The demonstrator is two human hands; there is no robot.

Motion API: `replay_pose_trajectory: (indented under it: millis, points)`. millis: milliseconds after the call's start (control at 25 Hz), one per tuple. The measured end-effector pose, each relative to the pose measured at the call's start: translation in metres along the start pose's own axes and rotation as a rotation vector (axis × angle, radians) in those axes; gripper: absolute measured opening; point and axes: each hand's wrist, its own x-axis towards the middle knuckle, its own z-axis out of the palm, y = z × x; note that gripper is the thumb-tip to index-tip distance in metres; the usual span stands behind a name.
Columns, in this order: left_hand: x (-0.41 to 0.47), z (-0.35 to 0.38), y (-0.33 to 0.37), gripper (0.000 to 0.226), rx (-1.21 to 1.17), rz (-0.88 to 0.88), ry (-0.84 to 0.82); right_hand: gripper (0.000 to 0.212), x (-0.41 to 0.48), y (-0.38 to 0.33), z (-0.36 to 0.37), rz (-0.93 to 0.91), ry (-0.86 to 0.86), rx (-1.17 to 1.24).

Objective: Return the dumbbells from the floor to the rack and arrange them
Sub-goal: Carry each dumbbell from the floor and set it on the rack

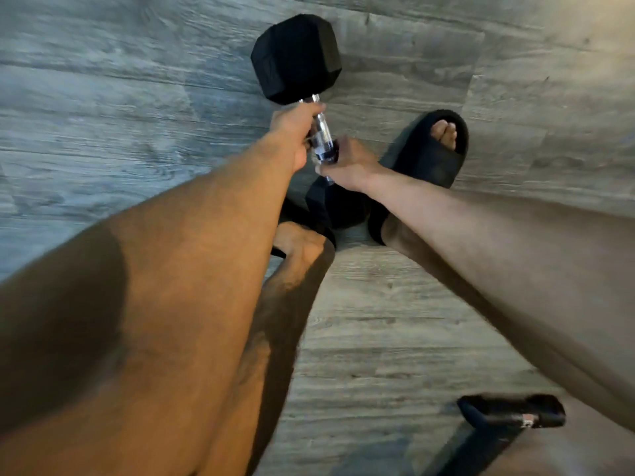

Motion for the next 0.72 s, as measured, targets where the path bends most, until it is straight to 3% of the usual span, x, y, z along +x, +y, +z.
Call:
replay_pose_trajectory:
  millis: [200, 480, 720]
  points:
    - [0.010, 0.001, 0.001, 0.007, -0.074, -0.025, -0.094, 0.032, 0.016, 0.002, 0.004, 0.005, -0.047, 0.023]
    - [-0.016, -0.005, 0.012, 0.005, -0.043, -0.066, -0.087, 0.037, -0.012, -0.013, -0.012, 0.005, -0.102, -0.070]
    - [-0.159, -0.039, 0.040, 0.012, -0.303, -0.031, -0.086, 0.030, -0.133, -0.078, -0.062, -0.107, -0.077, -0.254]
